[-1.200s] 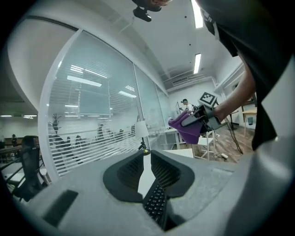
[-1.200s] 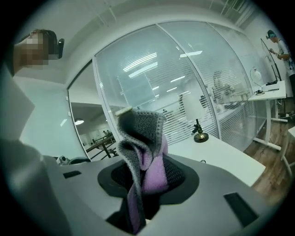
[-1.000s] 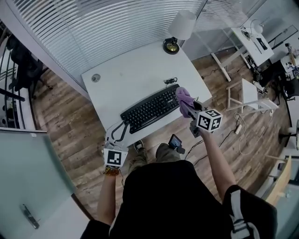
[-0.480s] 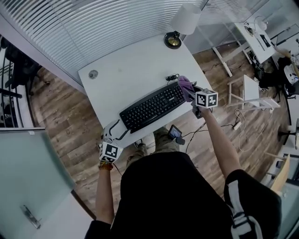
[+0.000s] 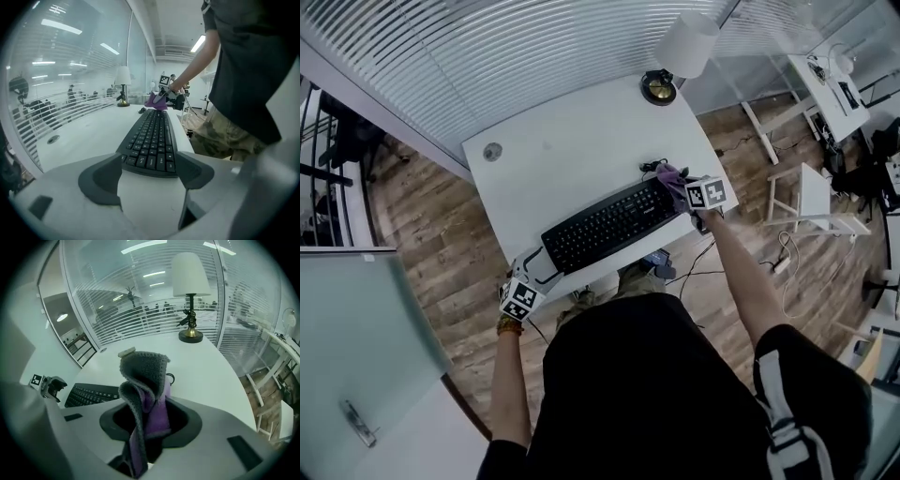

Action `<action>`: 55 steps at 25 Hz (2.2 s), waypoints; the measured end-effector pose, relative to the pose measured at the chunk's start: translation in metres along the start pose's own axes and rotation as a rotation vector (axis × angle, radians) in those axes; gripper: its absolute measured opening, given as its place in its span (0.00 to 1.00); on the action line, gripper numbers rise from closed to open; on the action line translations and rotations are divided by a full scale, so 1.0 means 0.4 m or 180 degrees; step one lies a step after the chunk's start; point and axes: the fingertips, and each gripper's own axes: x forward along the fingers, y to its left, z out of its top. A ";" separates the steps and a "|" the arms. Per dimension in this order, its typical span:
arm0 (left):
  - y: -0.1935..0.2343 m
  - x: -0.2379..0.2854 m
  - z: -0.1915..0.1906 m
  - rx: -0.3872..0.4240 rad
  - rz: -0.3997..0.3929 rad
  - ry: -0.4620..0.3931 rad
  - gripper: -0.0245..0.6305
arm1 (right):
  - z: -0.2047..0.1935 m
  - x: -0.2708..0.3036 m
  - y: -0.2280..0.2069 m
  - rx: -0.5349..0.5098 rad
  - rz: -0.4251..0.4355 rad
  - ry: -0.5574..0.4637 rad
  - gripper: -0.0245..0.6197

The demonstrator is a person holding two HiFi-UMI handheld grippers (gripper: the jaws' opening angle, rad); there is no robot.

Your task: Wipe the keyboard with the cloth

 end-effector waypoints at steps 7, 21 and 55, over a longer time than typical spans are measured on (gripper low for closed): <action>-0.010 0.035 -0.050 -0.0043 -0.0196 0.0218 0.60 | -0.022 0.049 -0.045 0.0080 -0.0013 0.0156 0.23; -0.026 0.050 -0.087 -0.0032 -0.0396 0.0214 0.61 | -0.041 0.081 -0.026 0.0293 -0.0041 0.0018 0.22; -0.027 0.059 -0.097 0.0341 -0.0263 0.0287 0.64 | -0.054 0.113 0.105 0.0413 0.0087 -0.0004 0.20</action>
